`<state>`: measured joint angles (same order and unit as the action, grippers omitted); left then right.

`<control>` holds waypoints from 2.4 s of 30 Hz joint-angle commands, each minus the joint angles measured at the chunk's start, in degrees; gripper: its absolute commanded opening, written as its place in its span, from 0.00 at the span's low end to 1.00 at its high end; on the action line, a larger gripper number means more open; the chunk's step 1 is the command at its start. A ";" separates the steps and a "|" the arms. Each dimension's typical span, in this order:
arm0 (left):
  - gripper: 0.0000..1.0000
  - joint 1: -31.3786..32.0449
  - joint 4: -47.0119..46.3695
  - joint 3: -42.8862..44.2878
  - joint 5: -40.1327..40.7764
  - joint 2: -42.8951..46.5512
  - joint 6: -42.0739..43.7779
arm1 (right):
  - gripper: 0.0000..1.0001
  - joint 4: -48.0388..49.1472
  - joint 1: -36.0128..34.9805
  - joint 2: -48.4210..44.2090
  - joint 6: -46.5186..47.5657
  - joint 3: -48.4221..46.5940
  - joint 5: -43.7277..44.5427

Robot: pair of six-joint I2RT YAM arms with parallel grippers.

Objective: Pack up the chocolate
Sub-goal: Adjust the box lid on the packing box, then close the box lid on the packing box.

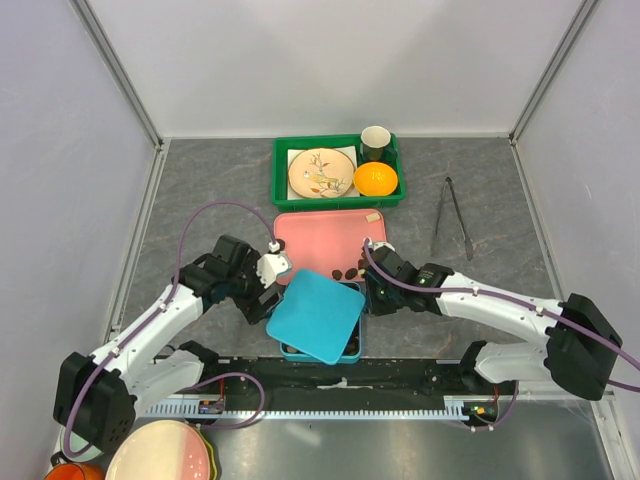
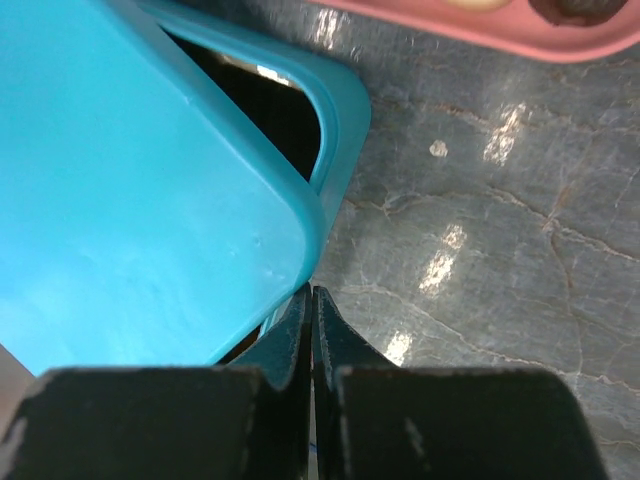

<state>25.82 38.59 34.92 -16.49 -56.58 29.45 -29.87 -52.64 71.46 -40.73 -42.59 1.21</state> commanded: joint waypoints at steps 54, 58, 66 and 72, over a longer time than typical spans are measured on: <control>0.99 6.34 6.50 4.63 -2.76 0.15 0.60 | 0.00 1.30 4.39 -1.24 0.04 2.68 0.64; 0.99 6.34 9.04 4.20 0.23 1.64 2.97 | 0.00 3.76 2.64 -0.27 -1.63 3.56 0.37; 0.99 6.43 12.21 2.61 0.16 3.58 8.34 | 0.00 5.52 2.19 -0.18 -3.39 5.15 -0.60; 0.99 10.11 15.28 3.41 -0.39 0.51 10.27 | 0.00 6.49 1.05 -0.62 -4.97 5.67 -0.95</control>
<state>33.10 51.09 37.65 -15.79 -54.41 35.90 -25.67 -50.74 71.22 -43.70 -37.26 0.71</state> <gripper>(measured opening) 0.991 0.006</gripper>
